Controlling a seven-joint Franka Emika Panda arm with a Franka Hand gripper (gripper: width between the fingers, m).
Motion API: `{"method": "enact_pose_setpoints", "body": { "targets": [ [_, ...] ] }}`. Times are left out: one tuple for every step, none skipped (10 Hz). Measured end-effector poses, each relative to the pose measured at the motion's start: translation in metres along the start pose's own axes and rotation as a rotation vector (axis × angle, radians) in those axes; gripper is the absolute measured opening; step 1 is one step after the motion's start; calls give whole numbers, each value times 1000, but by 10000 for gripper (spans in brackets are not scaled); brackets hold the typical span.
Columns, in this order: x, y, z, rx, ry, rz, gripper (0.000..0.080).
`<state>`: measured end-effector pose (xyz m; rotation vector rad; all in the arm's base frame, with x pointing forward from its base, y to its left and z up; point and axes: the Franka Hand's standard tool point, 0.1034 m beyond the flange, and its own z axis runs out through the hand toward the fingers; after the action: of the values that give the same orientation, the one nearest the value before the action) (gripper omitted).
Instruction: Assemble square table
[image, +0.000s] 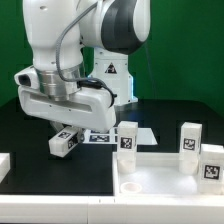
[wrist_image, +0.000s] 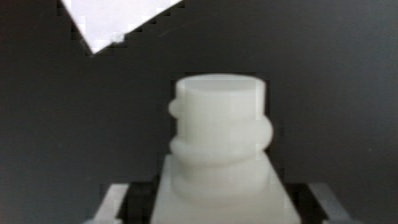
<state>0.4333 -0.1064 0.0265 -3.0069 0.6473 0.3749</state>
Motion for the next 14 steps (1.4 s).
{"method": "enact_pose_setpoints", "body": {
  "targets": [
    [6, 2, -2, -15, 43, -190, 284],
    [4, 7, 2, -32, 65, -322, 284],
    [-1, 14, 6, -34, 57, -386, 284],
    [0, 19, 5, -36, 55, -445, 284],
    [0, 21, 5, -46, 50, -499, 284],
    [0, 21, 5, -45, 50, -479, 284],
    [0, 22, 6, -45, 49, -477, 284],
    [0, 22, 6, -45, 49, -477, 480],
    [-1, 22, 6, -45, 37, -470, 591],
    [0, 22, 6, -54, 15, -455, 591],
    [4, 22, 2, -75, 1, -432, 637],
    [10, 20, -4, -94, -20, -411, 646],
    [12, 18, -8, -108, -103, -380, 646],
    [19, 19, -13, -108, -204, -331, 646]
  ]
}}
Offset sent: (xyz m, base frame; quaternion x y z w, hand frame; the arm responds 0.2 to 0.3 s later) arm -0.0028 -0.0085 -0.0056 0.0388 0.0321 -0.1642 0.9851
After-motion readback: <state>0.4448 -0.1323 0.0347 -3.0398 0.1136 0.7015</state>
